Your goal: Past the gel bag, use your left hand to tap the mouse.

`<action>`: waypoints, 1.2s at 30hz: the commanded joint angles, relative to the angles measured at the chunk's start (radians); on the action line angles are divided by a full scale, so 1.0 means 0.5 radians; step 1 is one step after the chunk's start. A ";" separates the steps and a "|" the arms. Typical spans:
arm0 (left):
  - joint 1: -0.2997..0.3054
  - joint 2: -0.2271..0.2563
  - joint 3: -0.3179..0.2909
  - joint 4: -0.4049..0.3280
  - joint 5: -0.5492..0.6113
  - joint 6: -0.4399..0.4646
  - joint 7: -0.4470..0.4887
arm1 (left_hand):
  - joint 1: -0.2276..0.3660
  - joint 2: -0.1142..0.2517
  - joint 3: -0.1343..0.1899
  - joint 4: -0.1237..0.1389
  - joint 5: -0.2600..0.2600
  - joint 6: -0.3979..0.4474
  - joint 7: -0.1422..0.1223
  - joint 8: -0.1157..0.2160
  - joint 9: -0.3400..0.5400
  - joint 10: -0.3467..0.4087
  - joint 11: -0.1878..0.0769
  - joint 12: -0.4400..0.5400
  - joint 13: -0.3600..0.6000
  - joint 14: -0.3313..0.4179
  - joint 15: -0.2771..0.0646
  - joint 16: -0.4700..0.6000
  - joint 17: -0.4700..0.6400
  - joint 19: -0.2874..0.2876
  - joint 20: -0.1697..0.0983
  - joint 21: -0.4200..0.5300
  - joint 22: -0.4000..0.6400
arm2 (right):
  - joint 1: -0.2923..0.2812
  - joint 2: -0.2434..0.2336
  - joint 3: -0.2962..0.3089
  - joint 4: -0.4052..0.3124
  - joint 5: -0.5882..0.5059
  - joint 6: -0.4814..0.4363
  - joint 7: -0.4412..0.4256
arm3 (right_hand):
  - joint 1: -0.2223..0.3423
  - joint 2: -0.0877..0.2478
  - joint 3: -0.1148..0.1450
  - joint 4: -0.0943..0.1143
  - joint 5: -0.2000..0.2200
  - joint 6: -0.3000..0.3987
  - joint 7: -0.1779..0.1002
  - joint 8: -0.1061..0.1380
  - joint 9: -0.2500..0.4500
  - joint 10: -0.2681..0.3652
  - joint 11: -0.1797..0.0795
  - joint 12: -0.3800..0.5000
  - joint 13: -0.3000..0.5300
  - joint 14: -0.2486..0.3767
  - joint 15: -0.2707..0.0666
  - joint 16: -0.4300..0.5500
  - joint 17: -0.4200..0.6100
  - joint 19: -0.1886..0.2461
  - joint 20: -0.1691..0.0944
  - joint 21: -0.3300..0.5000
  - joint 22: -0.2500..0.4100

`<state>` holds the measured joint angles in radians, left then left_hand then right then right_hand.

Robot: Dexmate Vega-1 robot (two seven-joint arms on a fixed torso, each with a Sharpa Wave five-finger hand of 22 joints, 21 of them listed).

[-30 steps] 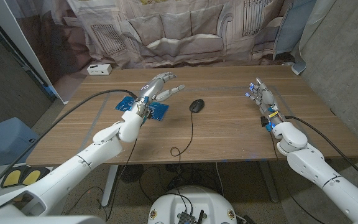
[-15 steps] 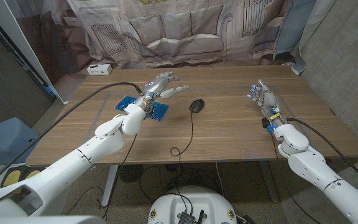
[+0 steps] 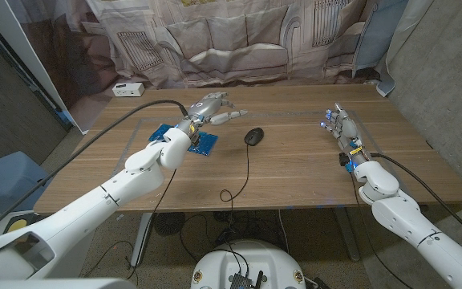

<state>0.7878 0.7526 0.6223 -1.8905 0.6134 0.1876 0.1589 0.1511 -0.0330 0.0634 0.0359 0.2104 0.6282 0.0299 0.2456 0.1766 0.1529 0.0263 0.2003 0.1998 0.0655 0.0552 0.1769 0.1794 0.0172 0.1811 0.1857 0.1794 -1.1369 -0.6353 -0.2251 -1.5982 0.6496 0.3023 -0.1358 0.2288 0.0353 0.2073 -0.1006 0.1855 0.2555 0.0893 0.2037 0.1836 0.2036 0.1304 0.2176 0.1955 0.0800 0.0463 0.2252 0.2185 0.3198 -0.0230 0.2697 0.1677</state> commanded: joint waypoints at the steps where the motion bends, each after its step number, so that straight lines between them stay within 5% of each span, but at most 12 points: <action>1: -0.102 -0.003 0.090 -0.045 0.112 0.136 -0.184 | -0.021 0.001 -0.026 0.005 0.024 0.153 0.013 0.035 0.005 0.020 -0.022 0.025 0.004 -0.010 0.000 0.019 0.009 -0.023 0.007 0.015 0.009 | 0.018 0.017 0.000 0.047 0.022 0.021 0.030 | 0.002 0.024 0.008 -0.016 0.002 0.016 -0.001 0.000 0.010 0.002 0.009 -0.001 0.002 -0.005 -0.002 -0.001 0.001 0.012 0.000 -0.009 0.007; 19: -0.223 -0.052 0.219 -0.041 0.326 0.253 -0.373 | -0.057 -0.008 -0.075 0.025 0.052 0.414 0.098 0.059 0.003 -0.033 -0.062 0.013 0.001 -0.125 -0.037 0.002 0.009 -0.067 -0.018 0.014 0.009 | -0.014 -0.014 0.032 0.007 0.035 0.007 0.015 | 0.008 0.035 0.011 -0.020 0.001 0.020 -0.004 -0.001 0.010 0.006 0.007 -0.003 0.002 -0.003 0.003 -0.003 0.000 0.013 0.010 -0.020 0.007; 20: -0.227 -0.056 0.224 -0.036 0.335 0.256 -0.375 | -0.063 -0.010 -0.082 0.029 0.056 0.419 0.101 0.052 0.003 -0.058 -0.103 0.006 0.000 -0.129 -0.036 0.005 0.009 -0.069 -0.017 0.015 0.009 | -0.019 -0.016 0.035 0.002 0.035 0.005 0.010 | 0.008 0.035 0.011 -0.020 0.001 0.020 -0.003 -0.001 0.010 0.006 0.005 -0.003 0.002 -0.003 0.003 -0.003 0.000 0.014 0.011 -0.021 0.007; 25: -0.250 -0.072 0.245 -0.014 0.368 0.251 -0.383 | -0.073 -0.013 -0.094 0.035 0.063 0.434 0.106 0.042 0.003 -0.092 -0.121 -0.002 -0.001 -0.144 -0.048 0.007 0.009 -0.072 -0.022 0.017 0.009 | -0.035 -0.024 0.048 -0.014 0.032 0.007 -0.001 | 0.009 0.037 0.011 -0.021 0.001 0.023 -0.004 -0.001 0.010 0.005 0.009 -0.004 0.002 -0.003 0.005 -0.004 0.000 0.015 0.014 -0.024 0.007; 36: -0.316 -0.139 0.320 0.103 0.396 0.252 -0.457 | -0.087 -0.017 -0.114 0.044 0.077 0.423 0.111 0.011 0.003 -0.155 -0.115 -0.014 -0.002 -0.209 -0.055 -0.003 0.009 -0.057 -0.017 0.027 0.009 | -0.040 -0.011 0.049 -0.008 0.039 0.015 0.002 | 0.011 0.040 0.011 -0.023 0.000 0.025 -0.003 -0.002 0.010 0.008 0.011 -0.006 0.002 -0.004 0.011 -0.006 -0.001 0.017 0.015 -0.031 0.007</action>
<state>0.6602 0.7117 0.7468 -1.8870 0.7881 0.3073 -0.0382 0.1208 -0.0397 0.0111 0.0552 0.2407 0.8380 0.0838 0.2583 0.1767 0.0871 -0.0358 0.1955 0.2001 -0.0208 0.0302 0.1769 0.1792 -0.0110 0.1628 0.1936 0.1792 -1.1510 -0.6430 -0.2034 -1.6002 0.6669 0.3085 -0.1327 0.2348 0.0479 0.2115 -0.1047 0.1855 0.2590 0.0855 0.2036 0.1836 0.2035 0.1304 0.2176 0.1956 0.0801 0.0463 0.2252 0.2186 0.3252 -0.0175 0.2584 0.1702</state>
